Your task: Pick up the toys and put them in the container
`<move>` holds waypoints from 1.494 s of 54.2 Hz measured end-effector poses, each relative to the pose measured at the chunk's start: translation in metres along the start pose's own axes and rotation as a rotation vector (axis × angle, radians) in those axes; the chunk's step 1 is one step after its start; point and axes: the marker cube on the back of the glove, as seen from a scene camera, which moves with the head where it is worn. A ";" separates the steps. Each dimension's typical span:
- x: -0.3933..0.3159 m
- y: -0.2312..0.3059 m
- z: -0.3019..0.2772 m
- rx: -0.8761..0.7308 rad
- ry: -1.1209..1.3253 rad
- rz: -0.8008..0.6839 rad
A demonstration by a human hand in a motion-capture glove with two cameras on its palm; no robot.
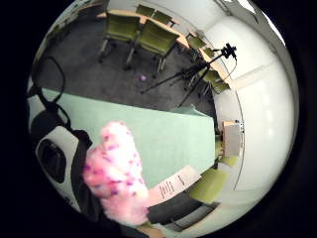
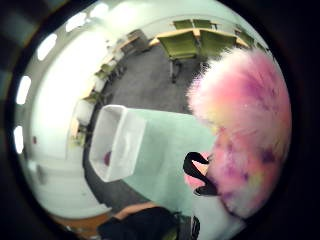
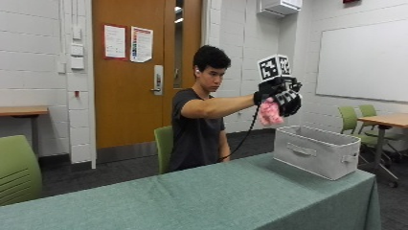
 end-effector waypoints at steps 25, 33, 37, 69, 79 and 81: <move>-0.341 -0.012 -0.076 0.090 -0.227 -0.374; -0.321 -0.030 -0.031 0.070 -0.212 -0.581; -0.332 -0.031 -0.019 0.034 -0.244 -0.561; -0.333 0.021 -0.014 -0.229 -0.054 -0.397; -0.217 0.062 -0.027 -0.279 0.026 -0.385; -0.194 0.071 -0.031 -0.278 0.006 -0.415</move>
